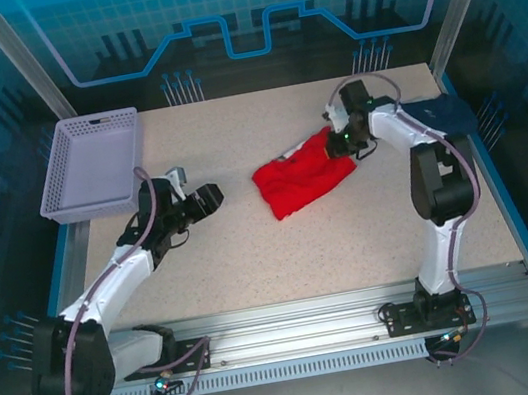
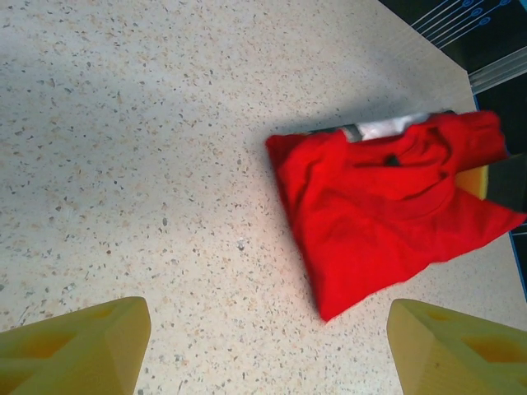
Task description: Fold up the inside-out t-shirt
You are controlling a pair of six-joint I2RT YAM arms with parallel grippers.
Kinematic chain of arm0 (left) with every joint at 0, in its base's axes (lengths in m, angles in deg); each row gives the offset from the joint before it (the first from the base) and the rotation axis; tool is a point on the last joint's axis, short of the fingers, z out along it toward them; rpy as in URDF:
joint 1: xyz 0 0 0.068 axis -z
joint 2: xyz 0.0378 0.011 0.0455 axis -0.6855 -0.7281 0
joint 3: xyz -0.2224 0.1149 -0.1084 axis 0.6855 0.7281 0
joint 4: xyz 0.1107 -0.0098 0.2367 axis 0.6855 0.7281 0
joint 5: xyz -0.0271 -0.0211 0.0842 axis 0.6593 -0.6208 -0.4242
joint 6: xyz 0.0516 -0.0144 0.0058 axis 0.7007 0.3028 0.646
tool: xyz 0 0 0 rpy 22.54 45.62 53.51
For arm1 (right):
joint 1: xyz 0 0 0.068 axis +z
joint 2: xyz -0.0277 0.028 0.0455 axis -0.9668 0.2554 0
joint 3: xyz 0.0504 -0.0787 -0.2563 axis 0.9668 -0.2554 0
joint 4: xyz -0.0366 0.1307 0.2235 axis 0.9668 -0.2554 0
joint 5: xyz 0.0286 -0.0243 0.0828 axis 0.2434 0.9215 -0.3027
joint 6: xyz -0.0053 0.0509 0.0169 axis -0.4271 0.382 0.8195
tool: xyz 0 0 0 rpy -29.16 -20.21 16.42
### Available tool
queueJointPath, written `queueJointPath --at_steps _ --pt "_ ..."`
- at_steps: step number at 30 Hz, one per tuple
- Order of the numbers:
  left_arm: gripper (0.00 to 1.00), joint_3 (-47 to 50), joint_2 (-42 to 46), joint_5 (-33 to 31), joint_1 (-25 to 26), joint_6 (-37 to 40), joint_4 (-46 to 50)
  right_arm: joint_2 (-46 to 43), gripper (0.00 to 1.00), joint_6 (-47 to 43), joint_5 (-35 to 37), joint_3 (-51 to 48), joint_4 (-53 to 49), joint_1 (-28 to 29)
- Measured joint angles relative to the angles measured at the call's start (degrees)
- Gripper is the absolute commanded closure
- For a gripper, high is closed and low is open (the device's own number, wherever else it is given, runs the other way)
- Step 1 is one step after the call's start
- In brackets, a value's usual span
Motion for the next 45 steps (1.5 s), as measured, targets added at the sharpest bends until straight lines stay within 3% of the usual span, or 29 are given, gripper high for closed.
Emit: queueJointPath --at_steps 6,18,24,37,45 --pt "0.23 0.0 2.03 0.02 0.0 0.13 2.32 -2.23 1.0 -7.08 16.92 8.85 -6.38 -2.01" --pt "0.23 -0.11 1.9 0.04 0.0 0.2 2.6 1.92 1.0 -16.63 35.63 23.56 -11.39 -7.19" --pt "0.23 -0.13 1.25 0.04 0.0 0.76 2.6 6.12 1.0 -17.57 39.43 29.18 -12.63 -9.29" --pt "0.23 -1.01 -2.05 0.07 0.0 1.03 2.51 7.8 1.0 -15.76 40.61 34.64 -14.21 -15.54" --pt "0.24 -1.9 -3.08 0.11 0.0 1.01 2.51 14.4 1.0 -14.88 46.21 39.01 -14.23 -17.4"
